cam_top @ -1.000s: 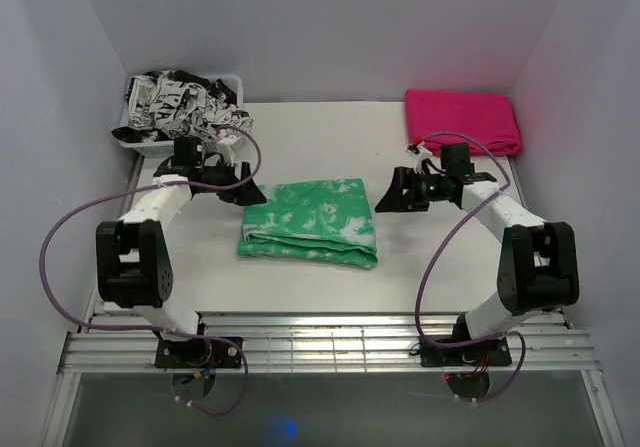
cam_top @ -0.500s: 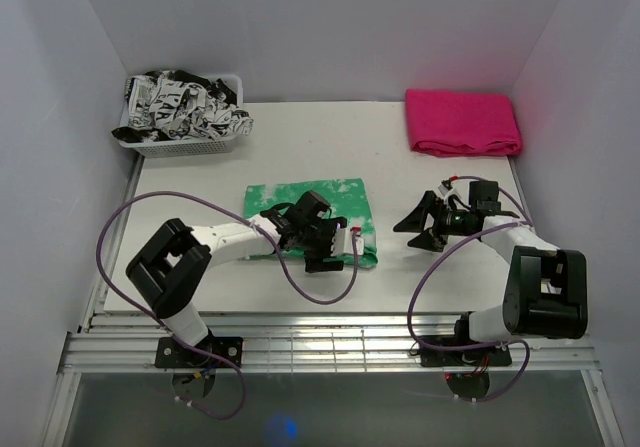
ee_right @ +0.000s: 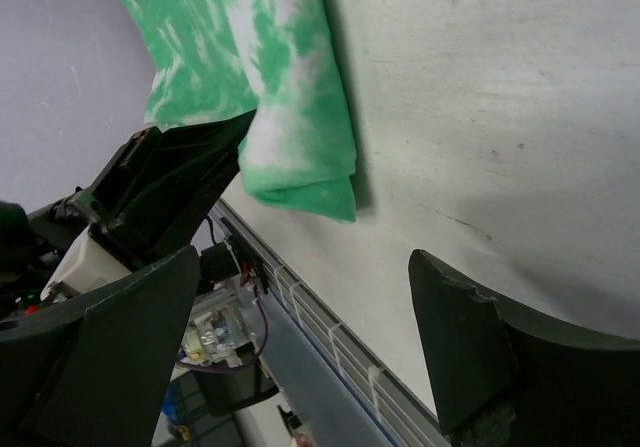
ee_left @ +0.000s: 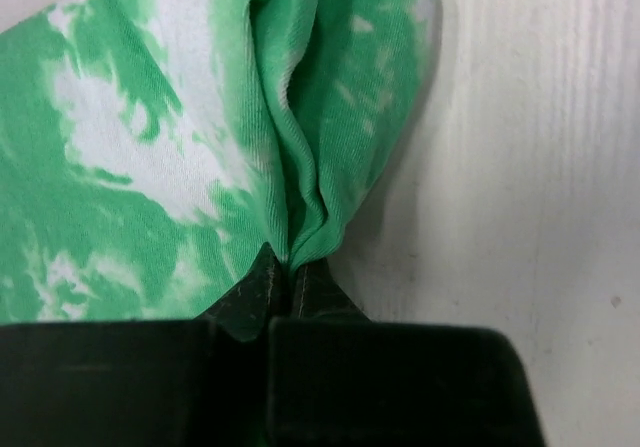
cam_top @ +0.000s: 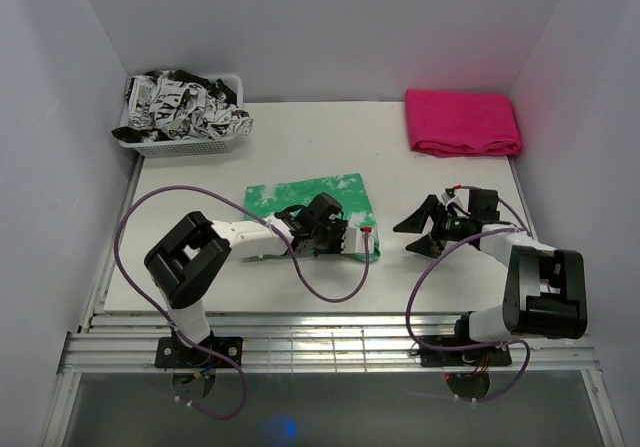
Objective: Fold and stack the trousers
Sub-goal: Fold the trousers, then neatly place the folded trousers to the corner
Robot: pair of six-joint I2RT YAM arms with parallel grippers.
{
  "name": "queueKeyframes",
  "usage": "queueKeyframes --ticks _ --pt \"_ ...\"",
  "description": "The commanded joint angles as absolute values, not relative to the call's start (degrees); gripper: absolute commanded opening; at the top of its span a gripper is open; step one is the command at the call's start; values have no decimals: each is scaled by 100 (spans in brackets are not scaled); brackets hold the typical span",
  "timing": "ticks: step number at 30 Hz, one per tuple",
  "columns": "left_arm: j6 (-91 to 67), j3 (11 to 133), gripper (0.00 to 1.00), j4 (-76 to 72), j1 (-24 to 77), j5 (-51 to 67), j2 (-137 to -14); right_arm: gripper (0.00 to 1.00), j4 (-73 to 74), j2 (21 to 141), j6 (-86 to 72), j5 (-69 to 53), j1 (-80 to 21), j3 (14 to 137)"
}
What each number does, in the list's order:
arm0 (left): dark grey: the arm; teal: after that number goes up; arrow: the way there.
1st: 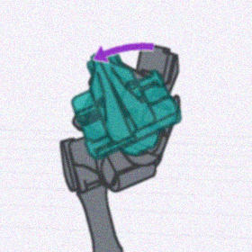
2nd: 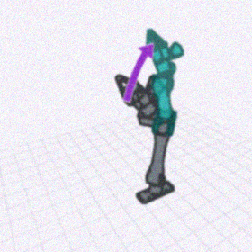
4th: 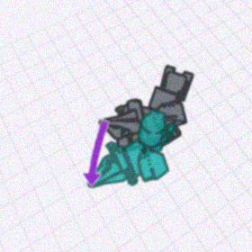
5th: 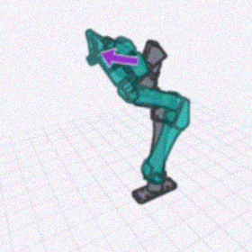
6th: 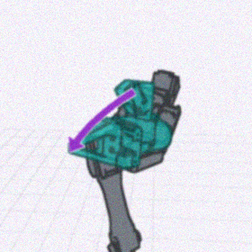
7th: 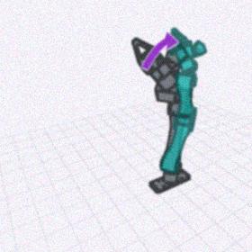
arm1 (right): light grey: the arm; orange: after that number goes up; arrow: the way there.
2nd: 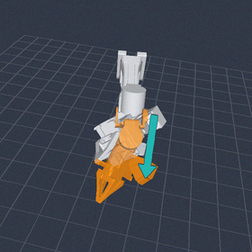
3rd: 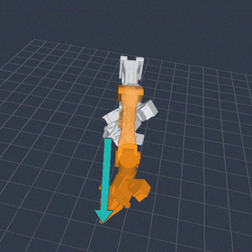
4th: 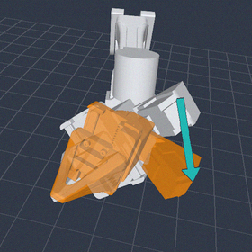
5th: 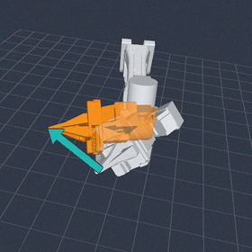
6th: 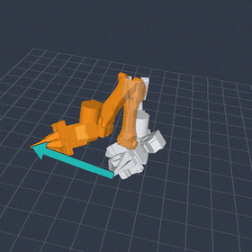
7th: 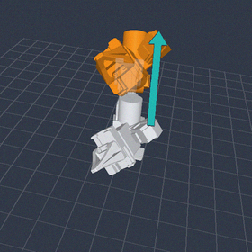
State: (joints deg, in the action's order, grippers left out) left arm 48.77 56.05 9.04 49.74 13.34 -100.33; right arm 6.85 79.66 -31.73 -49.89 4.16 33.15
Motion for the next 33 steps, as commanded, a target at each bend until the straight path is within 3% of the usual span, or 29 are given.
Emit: queueKeyframes --ticks 1,7,14,18,25,33 --pt "4272 5905 0 651 4983 1063 -10204 90 71 8269 -3919 -4904 439 3121" --pt "3947 5792 0 422 4992 1301 -9958 90 -1141 9105 -4815 -5010 115 3234" --pt "3744 5748 0 325 4983 1423 -9695 90 -2248 9877 -5703 -4711 -948 3340" --pt "3586 5748 0 343 4983 1468 -9545 90 -3242 10116 -6292 -4544 -1028 3138" --pt "3454 5827 0 475 4834 1783 -9361 90 -3655 9791 -6415 -3991 -1151 2716" --pt "3340 5827 0 352 4834 1925 -9448 91 -4666 10555 -6987 -4131 -1670 3129"
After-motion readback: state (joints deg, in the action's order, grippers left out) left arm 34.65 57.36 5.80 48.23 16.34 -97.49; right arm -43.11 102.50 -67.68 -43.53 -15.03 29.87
